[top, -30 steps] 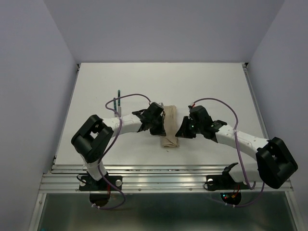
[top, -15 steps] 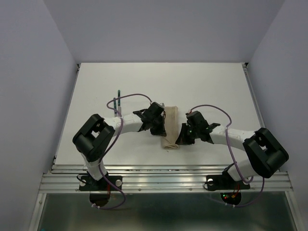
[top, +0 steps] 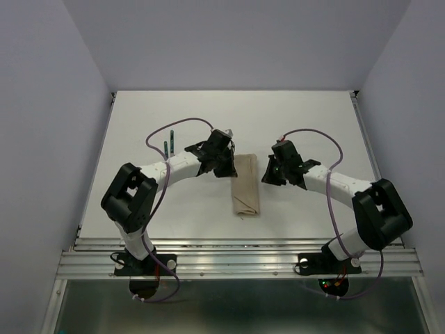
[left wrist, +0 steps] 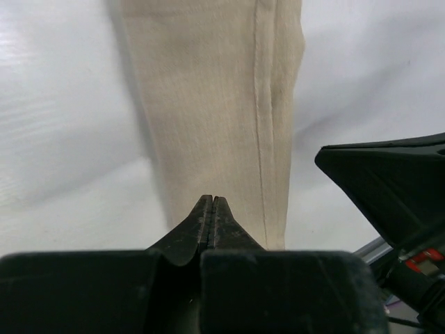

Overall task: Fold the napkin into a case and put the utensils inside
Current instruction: Fold the 2/3-rectangle-folded napkin at the center of the board.

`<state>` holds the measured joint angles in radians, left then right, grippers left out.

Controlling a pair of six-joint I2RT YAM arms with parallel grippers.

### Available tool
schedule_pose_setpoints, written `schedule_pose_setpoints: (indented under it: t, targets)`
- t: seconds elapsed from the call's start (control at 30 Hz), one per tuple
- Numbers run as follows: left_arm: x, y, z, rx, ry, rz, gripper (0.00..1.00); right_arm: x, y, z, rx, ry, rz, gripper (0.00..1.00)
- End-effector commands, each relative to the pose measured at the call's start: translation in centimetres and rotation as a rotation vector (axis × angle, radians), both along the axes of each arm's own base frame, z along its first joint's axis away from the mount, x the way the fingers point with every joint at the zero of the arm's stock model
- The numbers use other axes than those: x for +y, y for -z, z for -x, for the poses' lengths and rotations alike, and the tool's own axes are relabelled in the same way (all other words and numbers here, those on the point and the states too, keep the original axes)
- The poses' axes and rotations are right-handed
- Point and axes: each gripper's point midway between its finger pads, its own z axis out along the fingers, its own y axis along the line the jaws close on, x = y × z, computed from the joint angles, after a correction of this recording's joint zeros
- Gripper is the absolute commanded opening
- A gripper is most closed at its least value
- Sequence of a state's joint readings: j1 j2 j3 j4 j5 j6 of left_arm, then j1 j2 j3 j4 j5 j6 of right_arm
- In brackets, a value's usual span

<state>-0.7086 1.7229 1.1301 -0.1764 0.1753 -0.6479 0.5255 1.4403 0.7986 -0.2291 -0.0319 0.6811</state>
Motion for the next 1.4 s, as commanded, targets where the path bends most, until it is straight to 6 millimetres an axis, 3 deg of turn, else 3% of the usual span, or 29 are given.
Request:
schedule_pose_setpoints:
  t: [0.0, 0.13, 0.5, 0.8, 0.97, 1.07, 1.1, 1.17, 1.23, 1.37]
  targets:
    - [1.2, -1.4, -3.0, -0.052, -0.036, -0.021, 0.0, -0.1, 0.7, -2.7, -0.019, -0.006, 0.092, 0.09]
    - [1.4, -0.8, -4.7, -0.058, -0.046, -0.054, 0.0, 1.5, 0.7, -4.4, -0.022, -0.036, 0.07, 0.08]
    - [1.3, 2.4, -6.1, -0.017, -0.03, -0.106, 0.0, 4.3, 2.8, -3.3, 0.056, -0.076, -0.058, 0.06]
    - [1.1, 2.5, -6.9, -0.023, -0.013, -0.099, 0.0, 6.4, 4.0, -1.8, 0.117, -0.063, -0.138, 0.05]
    - [1.4, 1.3, -8.2, -0.051, -0.01, -0.094, 0.0, 8.2, 4.4, -0.6, 0.135, -0.041, -0.164, 0.05]
    - [2.1, 0.0, -8.8, -0.082, -0.016, -0.125, 0.0, 7.4, 3.6, -1.7, 0.088, 0.028, -0.147, 0.07]
    - [2.7, -2.9, -8.8, -0.146, -0.013, -0.125, 0.0, 4.3, 2.9, -2.5, 0.044, 0.082, -0.091, 0.14]
    - [2.7, -3.7, -8.6, -0.164, -0.006, -0.119, 0.0, 3.6, 2.1, -2.8, 0.027, 0.094, -0.091, 0.15]
    - [2.6, -4.3, -8.3, -0.177, 0.001, -0.119, 0.01, 1.5, 2.1, -3.3, 0.019, 0.125, -0.075, 0.2]
    - [1.5, -4.8, -7.2, -0.199, 0.032, -0.151, 0.34, -1.2, 1.1, -4.1, 0.006, 0.135, -0.104, 0.3]
